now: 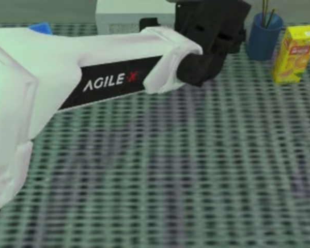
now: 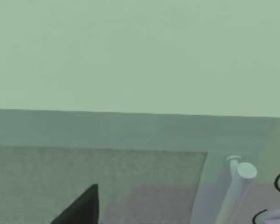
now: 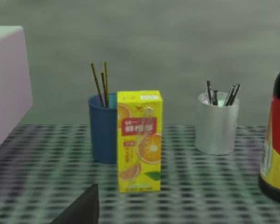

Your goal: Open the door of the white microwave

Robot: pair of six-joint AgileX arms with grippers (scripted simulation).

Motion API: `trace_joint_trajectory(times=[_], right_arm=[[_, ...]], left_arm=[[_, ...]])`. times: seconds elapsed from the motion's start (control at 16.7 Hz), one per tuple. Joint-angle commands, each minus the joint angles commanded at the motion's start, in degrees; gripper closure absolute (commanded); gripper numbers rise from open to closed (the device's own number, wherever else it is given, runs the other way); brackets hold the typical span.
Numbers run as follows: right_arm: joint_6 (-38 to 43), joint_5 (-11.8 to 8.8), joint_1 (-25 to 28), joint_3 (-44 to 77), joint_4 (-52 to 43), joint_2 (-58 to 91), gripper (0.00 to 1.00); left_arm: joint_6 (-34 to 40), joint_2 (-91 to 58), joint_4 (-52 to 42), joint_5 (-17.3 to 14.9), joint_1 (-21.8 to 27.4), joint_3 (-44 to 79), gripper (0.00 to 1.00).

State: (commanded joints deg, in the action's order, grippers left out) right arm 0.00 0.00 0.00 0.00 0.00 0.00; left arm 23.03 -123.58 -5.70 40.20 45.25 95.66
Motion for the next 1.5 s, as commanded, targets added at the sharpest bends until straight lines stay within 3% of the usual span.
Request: trace_joint_trajectory(times=[0.3, 0.6, 1.38, 1.5], right_arm=[[0.0, 0.0, 0.0, 0.0, 0.0, 0.0, 0.0], [0.0, 0.0, 0.0, 0.0, 0.0, 0.0, 0.0], [0.0, 0.0, 0.0, 0.0, 0.0, 0.0, 0.0], [0.0, 0.0, 0.0, 0.0, 0.0, 0.0, 0.0]], left_arm=[[-2.65, -8.72, 1.6, -3.33, -3.81, 8.78, 0.0], [-2.98, -9.73, 1.8, -3.77, -4.32, 9.78, 0.0], [-2.98, -9.73, 1.8, -3.77, -4.32, 9.78, 0.98], [-2.98, -9.73, 1.8, -3.77, -4.32, 9.78, 1.0]])
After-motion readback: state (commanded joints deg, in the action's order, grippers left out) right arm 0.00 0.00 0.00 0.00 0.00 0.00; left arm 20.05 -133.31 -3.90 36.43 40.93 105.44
